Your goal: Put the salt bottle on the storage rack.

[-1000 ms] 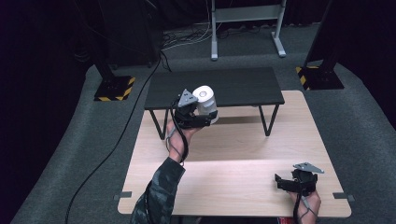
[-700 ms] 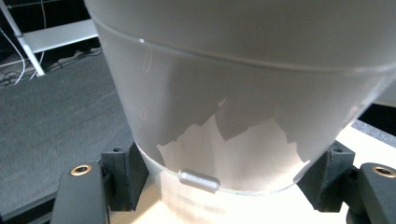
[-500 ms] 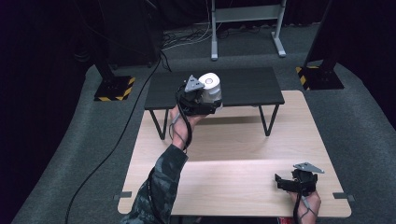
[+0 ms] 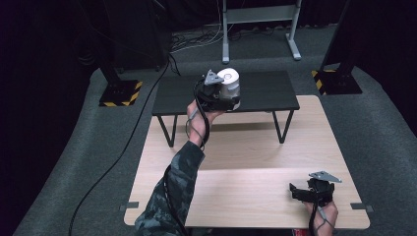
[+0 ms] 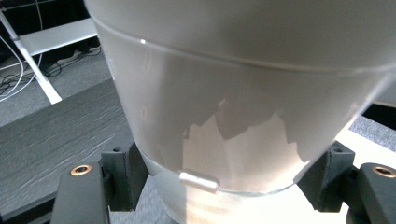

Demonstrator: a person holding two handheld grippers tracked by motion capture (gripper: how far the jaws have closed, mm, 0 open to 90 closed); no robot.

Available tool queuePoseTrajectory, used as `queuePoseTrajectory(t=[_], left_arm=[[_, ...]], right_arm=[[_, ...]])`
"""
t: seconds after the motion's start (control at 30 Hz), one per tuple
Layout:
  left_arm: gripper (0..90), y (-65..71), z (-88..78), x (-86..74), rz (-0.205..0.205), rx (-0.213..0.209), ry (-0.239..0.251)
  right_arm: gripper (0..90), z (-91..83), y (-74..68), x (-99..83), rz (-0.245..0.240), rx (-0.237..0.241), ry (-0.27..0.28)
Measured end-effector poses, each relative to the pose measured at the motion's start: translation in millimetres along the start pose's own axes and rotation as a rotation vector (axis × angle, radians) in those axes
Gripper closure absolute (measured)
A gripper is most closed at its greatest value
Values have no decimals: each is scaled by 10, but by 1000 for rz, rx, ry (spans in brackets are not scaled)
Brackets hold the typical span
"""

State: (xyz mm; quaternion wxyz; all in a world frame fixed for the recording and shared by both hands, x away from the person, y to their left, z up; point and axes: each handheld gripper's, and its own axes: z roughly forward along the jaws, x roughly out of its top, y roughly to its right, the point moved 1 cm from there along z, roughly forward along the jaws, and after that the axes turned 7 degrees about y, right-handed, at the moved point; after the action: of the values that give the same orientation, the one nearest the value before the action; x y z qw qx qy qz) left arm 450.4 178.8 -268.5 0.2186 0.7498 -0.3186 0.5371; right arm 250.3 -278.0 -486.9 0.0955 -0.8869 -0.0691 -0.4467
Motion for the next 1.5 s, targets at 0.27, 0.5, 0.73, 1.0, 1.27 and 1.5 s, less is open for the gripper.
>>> queuePoseTrajectory(t=[0.27,0.5,0.73,1.0,1.27,1.5], left_arm=[[283,0,208,66,-3,-8,-29],[283,2,315,119,-5,-15,-49],[282,32,431,162,4,-14,-74],[283,29,523,154,0,-7,-88],[283,-24,566,49,-25,-14,-68],[282,-37,562,10,-24,-19,-52]], right_arm=[[0,-1,6,-2,1,2,1],[0,0,8,-2,1,3,2],[0,-1,12,-5,3,4,3],[0,-1,11,-4,3,4,3],[0,-2,11,-3,4,4,2],[0,0,5,-2,1,2,2]])
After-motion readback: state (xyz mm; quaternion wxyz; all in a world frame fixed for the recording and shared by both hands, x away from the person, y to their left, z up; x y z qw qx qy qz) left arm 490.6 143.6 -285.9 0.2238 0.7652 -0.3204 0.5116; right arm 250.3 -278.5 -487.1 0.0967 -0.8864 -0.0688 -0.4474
